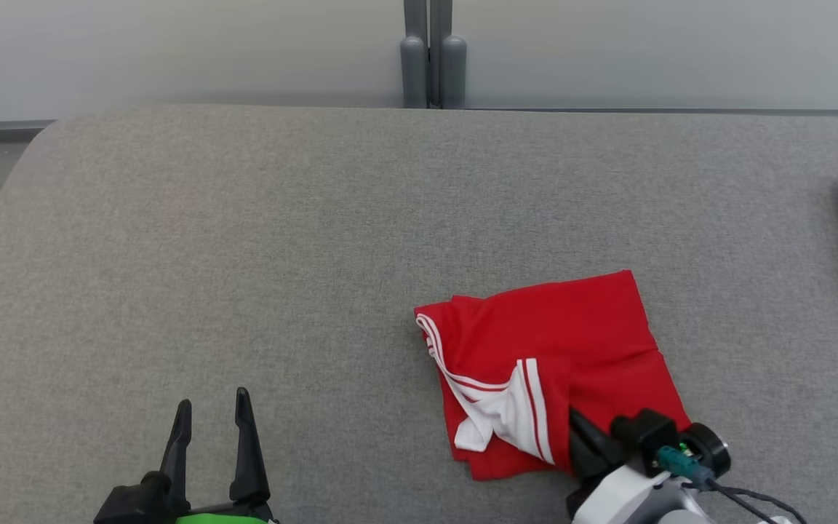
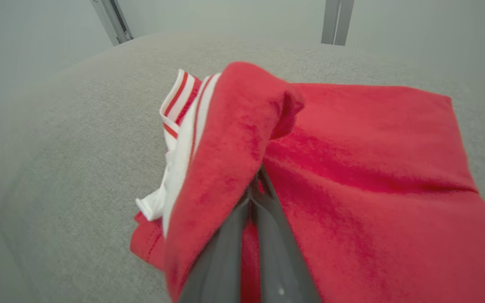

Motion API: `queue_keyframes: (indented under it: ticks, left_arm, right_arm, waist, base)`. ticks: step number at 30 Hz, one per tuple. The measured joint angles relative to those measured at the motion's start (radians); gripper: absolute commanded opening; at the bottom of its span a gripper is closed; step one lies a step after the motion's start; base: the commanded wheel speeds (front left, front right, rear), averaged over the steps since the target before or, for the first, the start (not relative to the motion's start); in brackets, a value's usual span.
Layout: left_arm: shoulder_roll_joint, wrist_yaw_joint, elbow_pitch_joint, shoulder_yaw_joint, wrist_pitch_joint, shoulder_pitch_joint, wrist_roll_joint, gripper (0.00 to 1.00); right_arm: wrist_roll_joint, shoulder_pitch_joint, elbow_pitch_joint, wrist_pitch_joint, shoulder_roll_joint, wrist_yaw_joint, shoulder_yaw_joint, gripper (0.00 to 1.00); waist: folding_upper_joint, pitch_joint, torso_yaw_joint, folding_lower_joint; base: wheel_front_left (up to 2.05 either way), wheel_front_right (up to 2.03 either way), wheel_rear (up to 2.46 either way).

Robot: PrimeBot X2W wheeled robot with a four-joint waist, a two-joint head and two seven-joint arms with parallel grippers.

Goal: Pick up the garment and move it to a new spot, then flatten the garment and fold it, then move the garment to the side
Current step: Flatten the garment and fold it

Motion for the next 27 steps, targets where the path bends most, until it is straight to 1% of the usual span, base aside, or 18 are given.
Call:
queue_keyframes:
  ticks: [7, 11, 13, 15, 16, 21, 22, 24, 25, 27]
  left_arm:
    - [0.000, 0.011, 0.002, -0.018, 0.000, -0.005, -0.009, 1.00]
    - [0.000, 0.013, 0.006, -0.028, 0.000, -0.007, -0.013, 1.00]
    - [0.000, 0.013, 0.008, -0.030, 0.000, -0.007, -0.013, 1.00]
    - [0.000, 0.010, 0.010, -0.029, 0.000, -0.007, -0.008, 1.00]
    - [0.000, 0.008, 0.012, -0.026, 0.000, -0.006, -0.005, 1.00]
    - [0.000, -0.008, 0.014, 0.011, 0.000, 0.021, 0.011, 1.00]
    - [0.000, -0.009, 0.013, 0.018, 0.000, 0.026, 0.013, 1.00]
    - [0.000, -0.016, 0.012, 0.031, 0.000, 0.034, 0.026, 1.00]
    - [0.000, -0.017, 0.012, 0.035, 0.000, 0.037, 0.029, 1.00]
    - [0.000, -0.024, 0.015, 0.044, 0.000, 0.049, 0.040, 1.00]
  right_arm:
    - [0.023, -0.028, 0.008, 0.000, 0.034, 0.000, 0.181, 0.00]
    - [0.039, -0.054, 0.025, 0.000, 0.040, 0.000, 0.208, 0.00]
    - [0.044, -0.060, 0.008, 0.000, 0.038, 0.000, 0.188, 0.00]
    - [0.044, -0.057, -0.031, 0.000, 0.030, 0.000, 0.147, 0.00]
    - [0.044, -0.051, -0.061, 0.000, 0.023, 0.000, 0.107, 0.00]
    - [0.001, 0.058, -0.199, 0.000, -0.052, 0.000, -0.134, 0.00]
    - [-0.004, 0.077, -0.216, 0.000, -0.060, 0.000, -0.180, 0.02]
    - [-0.030, 0.120, -0.238, 0.000, -0.091, 0.000, -0.275, 0.11]
    - [-0.040, 0.138, -0.243, 0.000, -0.101, 0.000, -0.315, 0.19]
    - [-0.044, 0.175, -0.250, 0.000, -0.112, 0.000, -0.397, 0.45]
  waist:
    - [0.0000, 0.015, 0.036, 0.0000]
    - [0.0000, 0.011, 0.032, 0.0000]
    - [0.0000, 0.005, 0.027, 0.0000]
    - [0.0000, -0.005, 0.020, 0.0000]
    - [0.0000, -0.013, 0.016, 0.0000]
    - [0.0000, -0.059, -0.005, 0.0000]
    - [0.0000, -0.066, -0.010, 0.0000]
    - [0.0000, -0.082, -0.024, 0.0000]
    - [0.0000, -0.088, -0.030, 0.0000]
    - [0.0000, -0.101, -0.046, 0.0000]
  base:
    - [0.00, 0.00, 0.00]
    - [0.00, 0.00, 0.00]
    - [0.00, 0.00, 0.00]
    - [0.00, 0.00, 0.00]
    - [0.00, 0.00, 0.00]
    - [0.00, 0.00, 0.00]
    - [0.00, 0.00, 0.00]
    - [0.00, 0.00, 0.00]
    - [0.00, 0.00, 0.00]
    - [0.00, 0.00, 0.00]
